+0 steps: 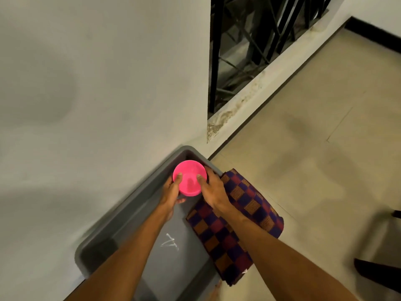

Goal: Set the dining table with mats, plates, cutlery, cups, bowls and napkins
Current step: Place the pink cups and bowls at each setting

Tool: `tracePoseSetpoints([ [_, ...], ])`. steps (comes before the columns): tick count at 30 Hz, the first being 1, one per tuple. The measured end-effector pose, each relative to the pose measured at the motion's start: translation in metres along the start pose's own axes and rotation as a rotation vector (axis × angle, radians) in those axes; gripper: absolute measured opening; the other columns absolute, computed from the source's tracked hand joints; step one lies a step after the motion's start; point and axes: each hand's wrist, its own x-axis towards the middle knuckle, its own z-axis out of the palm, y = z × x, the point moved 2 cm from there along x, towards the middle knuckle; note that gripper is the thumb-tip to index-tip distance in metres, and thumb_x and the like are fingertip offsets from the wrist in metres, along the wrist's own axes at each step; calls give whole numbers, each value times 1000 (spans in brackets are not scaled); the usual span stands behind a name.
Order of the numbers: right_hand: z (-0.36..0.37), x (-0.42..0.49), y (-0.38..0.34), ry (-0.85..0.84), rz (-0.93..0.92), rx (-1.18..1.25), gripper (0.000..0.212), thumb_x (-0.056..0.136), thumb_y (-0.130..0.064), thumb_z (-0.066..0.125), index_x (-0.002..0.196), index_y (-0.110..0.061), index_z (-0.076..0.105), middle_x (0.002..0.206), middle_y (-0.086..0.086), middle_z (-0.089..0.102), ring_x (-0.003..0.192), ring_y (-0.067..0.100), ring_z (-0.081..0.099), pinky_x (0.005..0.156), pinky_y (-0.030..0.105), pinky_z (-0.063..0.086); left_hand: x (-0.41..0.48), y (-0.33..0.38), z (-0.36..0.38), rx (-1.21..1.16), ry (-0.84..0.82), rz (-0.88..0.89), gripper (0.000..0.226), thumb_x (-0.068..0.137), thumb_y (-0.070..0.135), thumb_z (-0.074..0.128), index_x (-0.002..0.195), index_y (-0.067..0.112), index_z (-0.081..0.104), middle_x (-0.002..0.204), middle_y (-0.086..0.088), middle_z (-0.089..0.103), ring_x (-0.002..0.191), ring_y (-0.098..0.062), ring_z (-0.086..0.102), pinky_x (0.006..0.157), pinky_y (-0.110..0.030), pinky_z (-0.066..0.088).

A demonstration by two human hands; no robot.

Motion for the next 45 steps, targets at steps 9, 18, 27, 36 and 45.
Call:
tracePoseSetpoints([
  [9,-17,-45,-21,99,-118,-56,46,105,-29,42,150,-20,37,143,12,47,129,30,48,102,48,50,-55,9,-1,-86,10,89,50,96,37,61,143,28,45,136,-8,50,113,-36,59,80,-51,60],
  [18,-117,-262,-33,290,-182,44,51,100,-42,41,148,-24,40,139,6,52,124,24,52,100,39,51,-266,13,56,-111,-165,133,40,92,36,64,128,36,47,126,-4,51,115,-31,53,67,-42,59],
  [27,-239,-562,39,561,-140,-33,42,95,-20,45,136,-13,51,122,12,64,104,30,62,86,49,56,-513,-85,152,48,-496,133,52,89,42,65,135,22,49,123,-17,60,98,-32,65,64,-42,58],
  [36,-306,-764,136,998,84,-19,7,88,-22,54,93,-18,50,83,1,63,73,23,61,62,41,53,-676,-171,249,316,-849,168,45,88,45,66,129,33,52,124,-12,60,110,-35,62,78,-51,60],
  [45,-346,-870,213,1228,321,-27,19,90,-10,62,106,-8,71,95,6,73,83,21,68,67,28,50,-754,-248,328,479,-1058,34,63,76,59,70,131,34,52,128,-9,59,113,-34,60,70,-48,60],
])
